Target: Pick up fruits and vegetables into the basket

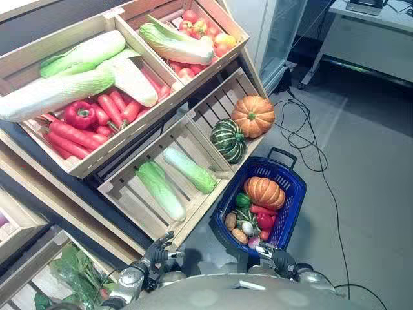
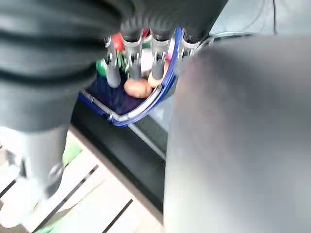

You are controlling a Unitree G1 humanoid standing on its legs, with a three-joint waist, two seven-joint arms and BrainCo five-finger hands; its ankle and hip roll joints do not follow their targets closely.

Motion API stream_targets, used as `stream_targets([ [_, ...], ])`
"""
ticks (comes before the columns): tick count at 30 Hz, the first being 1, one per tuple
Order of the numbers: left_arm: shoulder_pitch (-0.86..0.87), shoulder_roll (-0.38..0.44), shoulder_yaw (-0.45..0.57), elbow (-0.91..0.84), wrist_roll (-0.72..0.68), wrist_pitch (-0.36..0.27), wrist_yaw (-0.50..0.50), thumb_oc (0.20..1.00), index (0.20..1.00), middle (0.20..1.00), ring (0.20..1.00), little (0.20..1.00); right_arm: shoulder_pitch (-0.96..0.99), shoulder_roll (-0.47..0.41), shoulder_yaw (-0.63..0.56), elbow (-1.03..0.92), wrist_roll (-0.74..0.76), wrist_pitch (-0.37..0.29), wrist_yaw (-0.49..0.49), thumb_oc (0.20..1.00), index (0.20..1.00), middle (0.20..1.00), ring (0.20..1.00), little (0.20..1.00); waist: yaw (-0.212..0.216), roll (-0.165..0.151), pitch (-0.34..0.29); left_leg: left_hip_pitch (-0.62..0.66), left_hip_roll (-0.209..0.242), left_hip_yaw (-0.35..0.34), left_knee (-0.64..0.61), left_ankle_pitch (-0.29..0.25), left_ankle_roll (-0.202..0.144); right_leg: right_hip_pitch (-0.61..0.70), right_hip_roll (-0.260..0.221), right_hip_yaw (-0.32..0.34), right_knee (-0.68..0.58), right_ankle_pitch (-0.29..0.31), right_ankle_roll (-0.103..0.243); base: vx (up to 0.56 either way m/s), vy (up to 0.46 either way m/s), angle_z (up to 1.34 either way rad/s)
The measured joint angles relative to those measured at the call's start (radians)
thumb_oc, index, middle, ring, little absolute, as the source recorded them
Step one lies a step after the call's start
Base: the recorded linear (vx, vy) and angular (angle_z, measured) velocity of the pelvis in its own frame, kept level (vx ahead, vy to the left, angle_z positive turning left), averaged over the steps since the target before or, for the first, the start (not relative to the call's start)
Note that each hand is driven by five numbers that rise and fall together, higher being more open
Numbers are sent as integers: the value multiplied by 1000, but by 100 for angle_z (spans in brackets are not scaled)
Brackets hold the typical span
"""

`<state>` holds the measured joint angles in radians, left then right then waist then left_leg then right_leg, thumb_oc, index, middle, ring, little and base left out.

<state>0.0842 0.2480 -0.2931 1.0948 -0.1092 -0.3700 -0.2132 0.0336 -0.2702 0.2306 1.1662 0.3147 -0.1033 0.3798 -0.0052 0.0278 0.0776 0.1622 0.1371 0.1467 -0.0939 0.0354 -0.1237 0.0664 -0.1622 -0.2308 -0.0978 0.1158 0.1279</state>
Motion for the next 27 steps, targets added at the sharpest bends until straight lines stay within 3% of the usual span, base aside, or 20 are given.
stream_targets([
  [13, -8, 0, -7, -4, -1, 11, -11, 1000, 1000, 1000, 1000, 1000, -6, -4, 0, 5, -2, 14, 1, 1000, 1000, 1000, 1000, 1000, 4, 5, -9, -6, 0, -1, 0, 0, 0, -6, 0, -1, 0, 1, -1, 3, 60, 1],
  [21, -7, 7, -18, -62, 60, -151, 174, 1000, 1000, 1000, 1000, 1000, -4, -7, 1, 12, 0, -23, -4, 1000, 1000, 1000, 1000, 1000, 6, 9, 6, -6, 0, -1, 0, 0, 0, -6, 0, -2, 0, 1, -1, 0, 0, 0],
  [27, -18, 104, -26, -343, 255, -277, 387, 1000, 1000, 1000, 1000, 1000, -5, -26, 2, 2, 58, -75, -29, 1000, 1000, 1000, 1000, 1000, 7, 23, 43, -9, 0, -3, 1, 0, 0, -8, 1, -1, 0, 2, -2, 15, 0, 1],
])
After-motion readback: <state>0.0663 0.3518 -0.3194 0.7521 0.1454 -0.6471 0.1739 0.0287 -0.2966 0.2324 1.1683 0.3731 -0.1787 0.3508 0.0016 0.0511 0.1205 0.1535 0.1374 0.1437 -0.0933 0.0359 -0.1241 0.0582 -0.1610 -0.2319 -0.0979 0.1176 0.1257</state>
